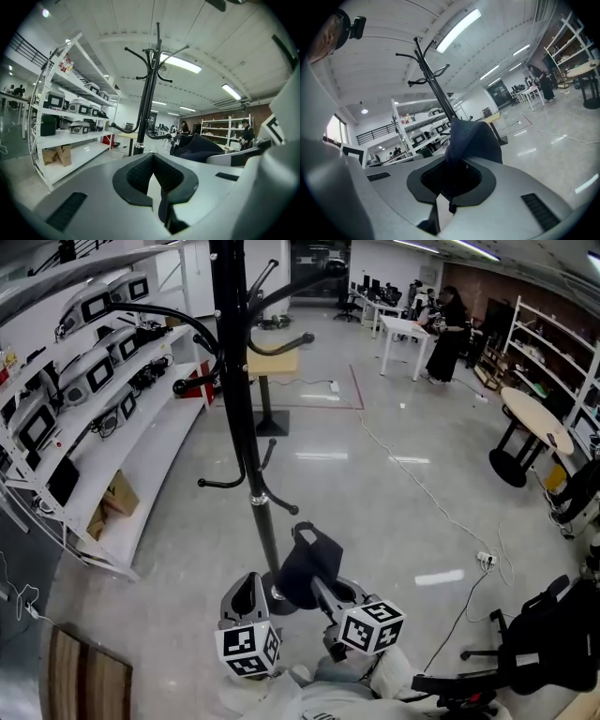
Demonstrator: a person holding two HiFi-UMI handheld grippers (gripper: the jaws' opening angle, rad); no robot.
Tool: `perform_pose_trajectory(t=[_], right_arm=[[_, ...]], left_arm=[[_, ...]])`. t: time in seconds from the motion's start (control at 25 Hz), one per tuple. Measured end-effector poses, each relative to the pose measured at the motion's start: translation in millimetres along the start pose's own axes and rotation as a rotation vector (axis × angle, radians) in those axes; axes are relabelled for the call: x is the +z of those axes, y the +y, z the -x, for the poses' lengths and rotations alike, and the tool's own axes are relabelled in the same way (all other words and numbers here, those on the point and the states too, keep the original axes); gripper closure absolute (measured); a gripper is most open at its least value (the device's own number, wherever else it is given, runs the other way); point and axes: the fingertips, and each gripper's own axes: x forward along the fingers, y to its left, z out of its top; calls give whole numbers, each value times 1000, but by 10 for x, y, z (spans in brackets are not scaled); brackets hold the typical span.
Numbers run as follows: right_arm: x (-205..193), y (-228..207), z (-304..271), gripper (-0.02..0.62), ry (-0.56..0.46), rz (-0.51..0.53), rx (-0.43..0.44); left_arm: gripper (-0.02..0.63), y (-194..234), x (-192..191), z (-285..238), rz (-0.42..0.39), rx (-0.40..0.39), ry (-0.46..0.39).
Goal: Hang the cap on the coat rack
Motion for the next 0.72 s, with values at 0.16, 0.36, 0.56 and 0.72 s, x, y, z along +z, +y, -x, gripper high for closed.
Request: perform_pose_trajectory(t=[0.16, 0.36, 0.56, 0.72], right_arm=[[10, -30, -17, 566, 33, 0, 7], [116, 6, -112, 566, 33, 13, 55], [190, -43, -150, 566, 35, 12, 93], [216, -95, -219, 566, 40, -6, 115]], left_arm=[[603, -12, -36, -54, 21, 13, 20], [603, 34, -27, -120, 21, 43, 23], [603, -95, -42, -148, 12, 48, 29], [603, -103, -67, -154, 2, 60, 38]])
